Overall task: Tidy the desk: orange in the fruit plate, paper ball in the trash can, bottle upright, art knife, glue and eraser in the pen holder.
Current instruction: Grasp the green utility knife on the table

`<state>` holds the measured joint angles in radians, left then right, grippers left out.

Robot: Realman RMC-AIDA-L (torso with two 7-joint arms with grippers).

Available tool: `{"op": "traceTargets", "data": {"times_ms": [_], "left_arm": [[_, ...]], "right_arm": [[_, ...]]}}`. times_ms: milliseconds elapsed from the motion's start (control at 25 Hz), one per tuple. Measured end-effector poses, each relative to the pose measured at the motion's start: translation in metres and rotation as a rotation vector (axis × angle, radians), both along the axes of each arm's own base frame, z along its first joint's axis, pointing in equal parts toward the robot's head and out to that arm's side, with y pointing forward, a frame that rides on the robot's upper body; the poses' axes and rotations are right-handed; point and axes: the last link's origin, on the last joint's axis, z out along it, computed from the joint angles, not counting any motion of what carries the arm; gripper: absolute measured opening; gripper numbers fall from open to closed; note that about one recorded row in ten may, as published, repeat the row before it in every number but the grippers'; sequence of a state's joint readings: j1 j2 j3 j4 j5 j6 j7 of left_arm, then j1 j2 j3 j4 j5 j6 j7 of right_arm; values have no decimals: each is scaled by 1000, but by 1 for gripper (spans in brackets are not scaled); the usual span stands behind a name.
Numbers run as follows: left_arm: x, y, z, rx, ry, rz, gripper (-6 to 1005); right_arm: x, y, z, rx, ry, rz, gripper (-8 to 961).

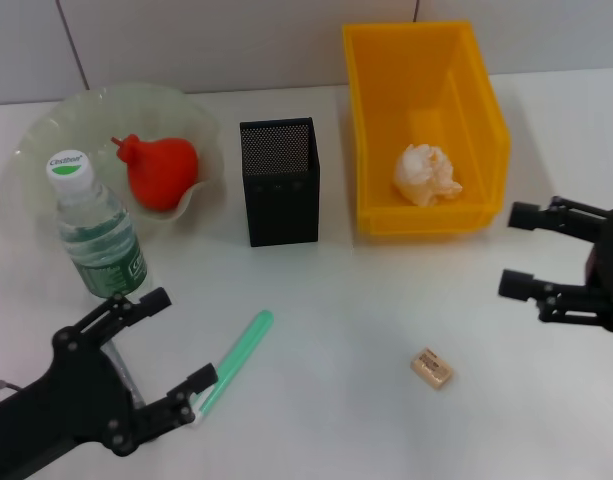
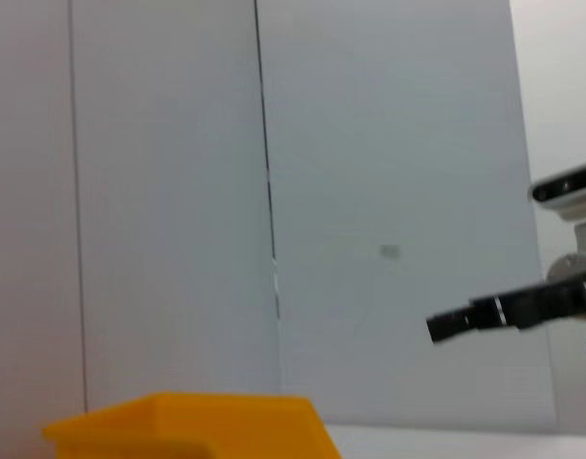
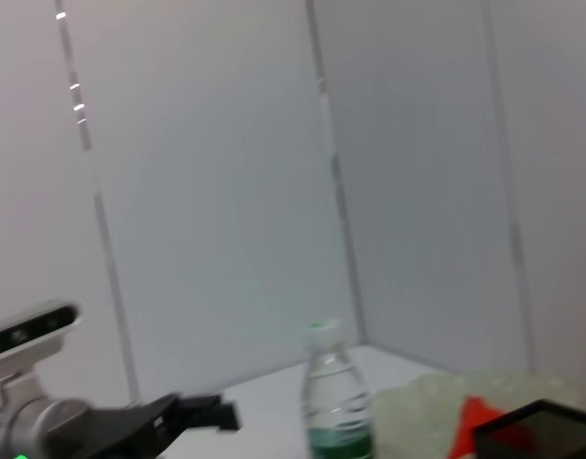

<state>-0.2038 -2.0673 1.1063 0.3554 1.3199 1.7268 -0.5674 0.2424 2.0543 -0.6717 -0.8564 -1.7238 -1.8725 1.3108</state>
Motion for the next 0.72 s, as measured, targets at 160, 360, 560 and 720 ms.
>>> {"op": "traceTargets", "data": {"times_ms": [160,360,560,720], "left_arm": [[0,10,-5,-30,26,29,814],[6,22,-5,-98,-1,60,812],[12,24,0,-139,-28,56,809],[18,25,0,-200,-44,74,808]], "right_arm": [[12,-5,2,68,17,-24,839],[24,-11,9,116,32,-71,839],[29,-17,12,134,40,-93,838],[30,-17,13,135,37,-98,838]]}}
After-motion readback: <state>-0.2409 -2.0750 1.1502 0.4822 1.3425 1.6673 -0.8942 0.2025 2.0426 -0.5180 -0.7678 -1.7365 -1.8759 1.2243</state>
